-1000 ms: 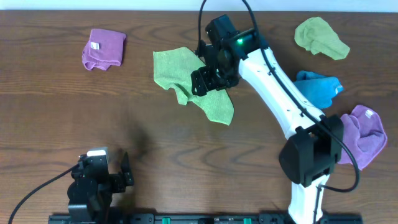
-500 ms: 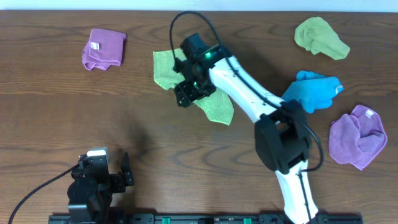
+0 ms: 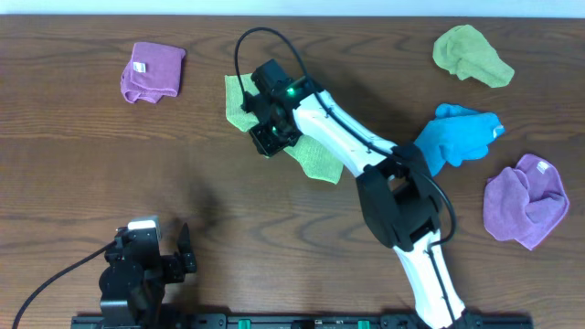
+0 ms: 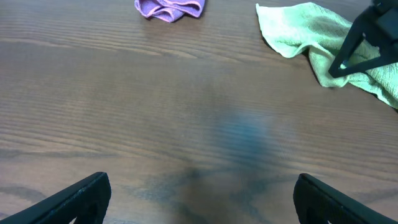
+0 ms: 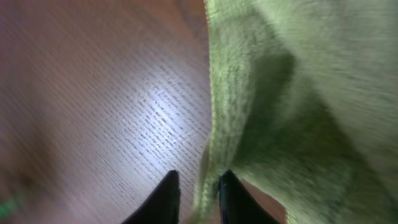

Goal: Fold the cloth
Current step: 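Lay the green cloth flat on the table center with the right gripper, then grasp the green cloth's left and right corners with both grippers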

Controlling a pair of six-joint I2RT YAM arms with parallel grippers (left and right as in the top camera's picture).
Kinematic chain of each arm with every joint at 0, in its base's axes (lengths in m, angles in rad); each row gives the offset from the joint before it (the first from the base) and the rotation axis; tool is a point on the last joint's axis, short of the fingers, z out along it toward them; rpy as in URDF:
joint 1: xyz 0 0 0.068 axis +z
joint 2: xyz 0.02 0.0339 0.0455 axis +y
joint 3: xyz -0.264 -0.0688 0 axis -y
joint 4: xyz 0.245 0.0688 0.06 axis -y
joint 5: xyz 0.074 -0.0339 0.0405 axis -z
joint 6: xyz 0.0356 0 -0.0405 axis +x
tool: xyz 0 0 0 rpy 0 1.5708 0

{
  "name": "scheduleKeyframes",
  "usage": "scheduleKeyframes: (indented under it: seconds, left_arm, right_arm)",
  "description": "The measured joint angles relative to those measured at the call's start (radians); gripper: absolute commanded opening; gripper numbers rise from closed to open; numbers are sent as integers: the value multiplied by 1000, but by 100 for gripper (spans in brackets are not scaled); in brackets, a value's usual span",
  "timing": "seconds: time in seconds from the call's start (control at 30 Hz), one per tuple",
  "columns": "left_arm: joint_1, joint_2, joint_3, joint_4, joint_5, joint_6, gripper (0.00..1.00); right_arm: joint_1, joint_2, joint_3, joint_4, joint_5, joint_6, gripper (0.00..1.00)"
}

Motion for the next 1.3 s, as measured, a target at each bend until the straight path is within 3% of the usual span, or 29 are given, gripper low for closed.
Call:
scheduleKeyframes:
  seconds: [0.27, 0.3, 0.4, 0.47, 0.63, 0.87, 0.93, 1.13, 1.3]
  left_arm:
    - [0, 0, 0, 0, 0, 0, 95]
    - [0, 0, 0, 0, 0, 0, 95]
    - [0, 0, 0, 1, 0, 0, 95]
    - [0, 0, 0, 9, 0, 0, 95]
    - [0, 0, 0, 39, 0, -1, 95]
    - [0, 36, 20, 58, 34, -2, 95]
    - [0, 126, 97, 58, 57, -6, 95]
    - [0, 454, 338, -6, 143, -87, 95]
    - [0, 819, 582, -49, 309, -123, 95]
  right_arm:
    - [111, 8, 0, -50, -113, -1, 1]
    - [132, 8, 0, -54, -123, -1, 5]
    - [203, 3, 0, -58, -139, 0, 65]
    - [235, -5, 0, -60, -137, 2, 75]
    - [218, -76, 0, -61, -31, 10, 79]
    - [48, -188, 0, -117, 82, 49, 85]
    - [-18, -188, 0, -157, 79, 66, 99]
    - [-95, -193, 0, -238, -2, 76, 99]
    - [-122, -277, 0, -303, -33, 47, 99]
